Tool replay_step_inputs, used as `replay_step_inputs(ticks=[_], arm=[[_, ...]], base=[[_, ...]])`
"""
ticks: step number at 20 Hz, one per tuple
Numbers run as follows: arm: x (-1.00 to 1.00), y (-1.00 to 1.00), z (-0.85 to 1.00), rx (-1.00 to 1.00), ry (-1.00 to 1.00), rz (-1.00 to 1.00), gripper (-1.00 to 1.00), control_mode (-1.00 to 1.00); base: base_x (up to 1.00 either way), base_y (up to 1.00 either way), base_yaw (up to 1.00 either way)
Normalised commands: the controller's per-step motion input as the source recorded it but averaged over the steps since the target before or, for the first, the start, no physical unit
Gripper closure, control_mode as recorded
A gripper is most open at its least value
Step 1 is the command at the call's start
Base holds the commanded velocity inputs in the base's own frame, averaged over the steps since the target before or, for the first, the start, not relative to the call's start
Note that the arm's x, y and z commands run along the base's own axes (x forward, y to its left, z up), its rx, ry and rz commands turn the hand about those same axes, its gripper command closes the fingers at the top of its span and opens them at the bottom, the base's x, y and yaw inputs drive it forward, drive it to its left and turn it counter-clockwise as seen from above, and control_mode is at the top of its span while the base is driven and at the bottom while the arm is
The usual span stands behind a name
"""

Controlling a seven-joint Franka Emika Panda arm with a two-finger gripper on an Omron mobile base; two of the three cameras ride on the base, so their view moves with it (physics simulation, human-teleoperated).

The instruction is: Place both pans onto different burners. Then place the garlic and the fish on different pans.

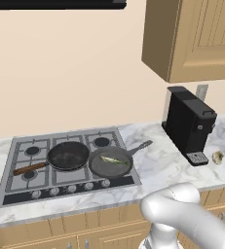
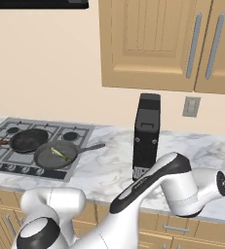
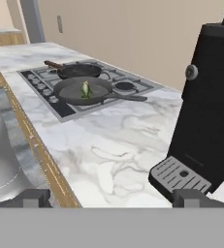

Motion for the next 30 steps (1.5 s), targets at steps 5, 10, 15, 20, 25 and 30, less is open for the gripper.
replay_step_inputs(ticks=[5,10,15,20,25,30], arm=[[0.29,0.0,-0.16,0.01,-0.01,0.0,-1.0,-1.0],[0.19,-0.09,-0.16,0.0,0.0,0.0,-1.0,-1.0],[0.17,-0.14,-0.14,0.0,0.0,0.0,-1.0,-1.0],[0.2,-0.12,-0.16,0.0,0.0,0.0,-1.0,-1.0],[0.21,-0.09,-0.21,0.0,0.0,0.0,-1.0,-1.0],[0.17,-0.11,-0.22,0.0,0.02,0.0,-1.0,-1.0]], base=[[0.0,0.0,0.0],[0.0,0.0,0.0],[0.0,0.0,0.0],[0.0,0.0,0.0],[0.0,0.0,0.0],[0.0,0.0,0.0]])
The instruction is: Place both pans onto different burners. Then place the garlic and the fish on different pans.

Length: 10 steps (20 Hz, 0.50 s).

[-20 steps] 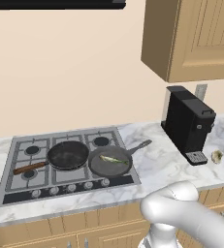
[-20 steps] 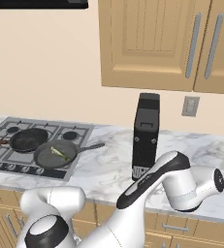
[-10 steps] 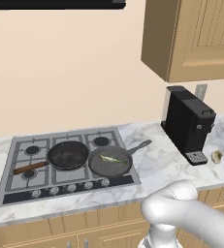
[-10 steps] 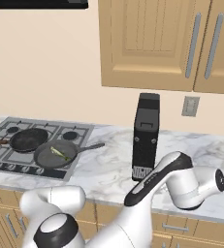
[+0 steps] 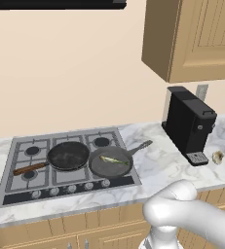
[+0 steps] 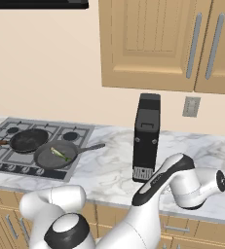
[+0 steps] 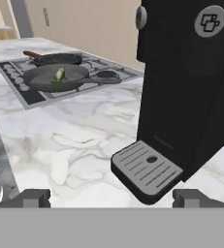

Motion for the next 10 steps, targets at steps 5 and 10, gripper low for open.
replay_step_inputs(ticks=[5,10], arm=[[0.2,-0.14,-0.2,0.0,0.01,0.0,-1.0,-1.0],[0.22,-0.14,-0.18,0.0,0.0,0.0,-1.0,-1.0]], base=[[0.0,0.0,0.0],[0.0,0.0,0.0]])
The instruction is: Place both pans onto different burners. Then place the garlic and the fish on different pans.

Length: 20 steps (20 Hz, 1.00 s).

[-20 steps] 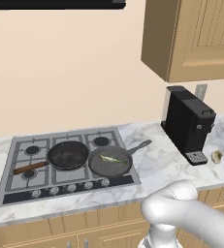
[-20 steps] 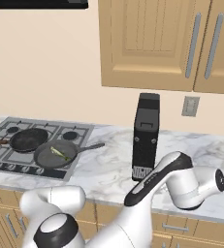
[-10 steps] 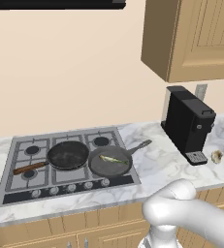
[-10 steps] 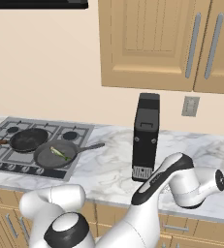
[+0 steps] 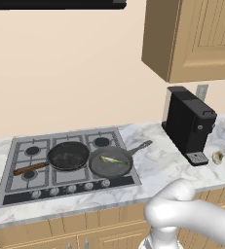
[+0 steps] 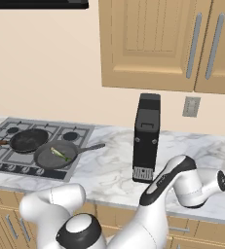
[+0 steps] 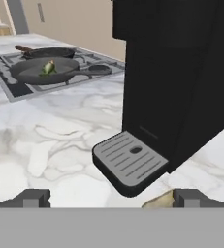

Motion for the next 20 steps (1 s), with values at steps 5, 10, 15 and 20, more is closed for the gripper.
replay_step_inputs(ticks=[5,10,15,20], arm=[[0.23,-0.17,-0.18,0.0,0.0,0.0,-1.0,-1.0],[0.24,-0.18,-0.19,0.0,0.0,0.0,-1.0,-1.0],[0.23,-0.16,-0.19,0.0,0.0,0.0,-1.0,-1.0],[0.23,-0.13,-0.22,0.0,0.01,0.0,-1.0,-1.0]], base=[[0.0,0.0,0.0],[0.0,0.0,0.0],[0.0,0.0,0.0],[0.0,0.0,0.0]])
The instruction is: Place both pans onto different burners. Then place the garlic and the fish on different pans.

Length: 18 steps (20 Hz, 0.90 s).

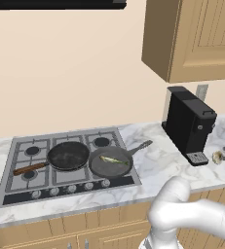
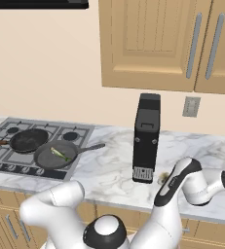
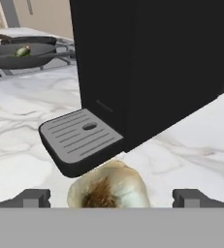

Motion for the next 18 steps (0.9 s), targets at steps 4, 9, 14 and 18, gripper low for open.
replay_step_inputs(ticks=[4,9,14,18], arm=[[0.22,-0.12,-0.23,0.01,0.03,0.0,-1.0,-1.0],[0.19,-0.11,-0.22,0.01,0.04,0.0,-1.0,-1.0],[0.06,-0.02,-0.19,0.01,0.04,0.0,-1.0,-1.0],[-0.01,0.0,-0.13,0.0,0.05,0.0,-1.0,-1.0]], base=[[0.0,0.0,0.0],[0.0,0.0,0.0],[0.0,0.0,0.0],[0.0,0.0,0.0]])
